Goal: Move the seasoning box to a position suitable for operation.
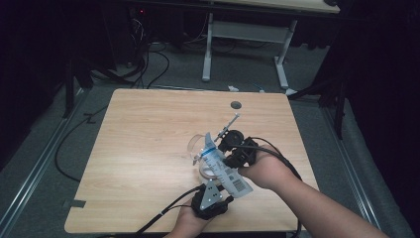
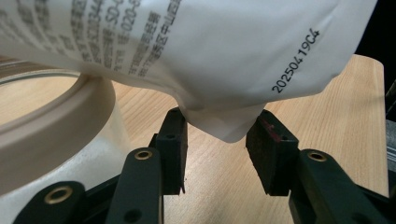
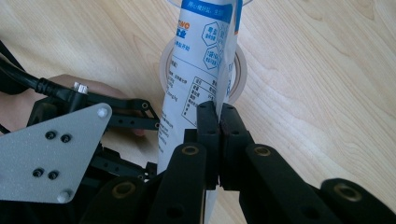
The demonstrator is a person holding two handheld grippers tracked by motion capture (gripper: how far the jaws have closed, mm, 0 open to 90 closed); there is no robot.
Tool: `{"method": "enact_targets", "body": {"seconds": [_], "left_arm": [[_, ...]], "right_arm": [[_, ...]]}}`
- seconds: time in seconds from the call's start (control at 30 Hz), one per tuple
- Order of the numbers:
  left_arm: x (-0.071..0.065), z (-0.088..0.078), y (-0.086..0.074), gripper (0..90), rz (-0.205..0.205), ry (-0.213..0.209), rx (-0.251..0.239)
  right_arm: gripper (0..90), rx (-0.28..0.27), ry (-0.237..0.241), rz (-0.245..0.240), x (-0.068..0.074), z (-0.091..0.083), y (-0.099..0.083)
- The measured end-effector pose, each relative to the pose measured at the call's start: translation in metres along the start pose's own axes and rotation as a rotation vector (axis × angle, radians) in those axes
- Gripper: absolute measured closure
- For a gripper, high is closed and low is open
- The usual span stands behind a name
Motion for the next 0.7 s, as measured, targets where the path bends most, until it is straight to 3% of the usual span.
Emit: {"method": "enact_targets", "body": {"seconds": [0.7], "left_arm": [[-0.0019,-0.0062,-0.0018,56.0,0.011,-0.015,-0.012]], "right_arm": [[89.6,0.006,0.01,0.013,-0.0004,-0.0005,-0.0019]]}}
Point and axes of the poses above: each handheld gripper's, and its own axes: z roughly forward along the jaws, y roughly out of its top, x roughly to its left, the point moved 4 cm from there along z, roughly forward along the jaws, and after that the axes turned 10 degrees about y, right-handed, at the moved point
